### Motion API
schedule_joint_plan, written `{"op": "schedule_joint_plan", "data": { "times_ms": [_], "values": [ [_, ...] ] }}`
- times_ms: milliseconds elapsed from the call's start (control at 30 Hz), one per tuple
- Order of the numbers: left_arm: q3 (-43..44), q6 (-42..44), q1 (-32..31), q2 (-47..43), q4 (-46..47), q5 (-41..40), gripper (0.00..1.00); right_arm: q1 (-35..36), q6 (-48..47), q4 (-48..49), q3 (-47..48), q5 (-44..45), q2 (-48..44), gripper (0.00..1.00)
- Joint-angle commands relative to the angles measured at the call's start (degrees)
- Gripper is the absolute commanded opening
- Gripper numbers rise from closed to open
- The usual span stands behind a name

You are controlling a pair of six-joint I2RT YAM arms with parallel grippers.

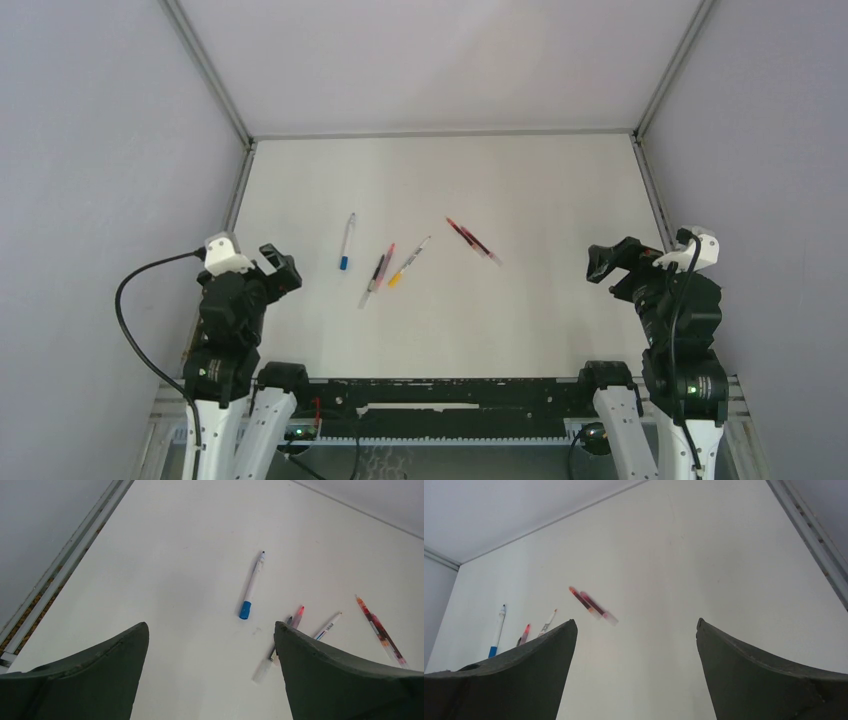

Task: Insert the pens into the pen caps
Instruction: Pick up the pen from the center of the board.

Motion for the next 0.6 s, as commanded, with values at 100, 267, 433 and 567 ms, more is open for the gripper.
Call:
{"op": "schedule_joint_plan", "data": {
  "times_ms": [100, 267, 433, 567],
  "values": [
    [2.74, -2.23, -0.3, 0.82, 0.94, -1.63, 1.0, 0.55, 1.71, 0.28, -0.21, 2.34, -0.5, 1.0],
    [5.14, -3.29, -0.3, 0.99, -1.0, -1.05, 1.0, 0.97, 2.55, -0.15, 0.36, 3.15, 0.69, 1.0],
    [4.52, -4.29, -0.36, -0.22, -0.74, -2.9, 1.0, 1.24, 3.62, -2.38, 2.65, 3.7, 4.39, 1.0],
    [3.0, -3.62, -0.33, -0.57, 1.26, -2.04, 1.0, 1.1, 4.59, -6.02, 5.69, 10.47, 7.86, 1.0]
  ]
}}
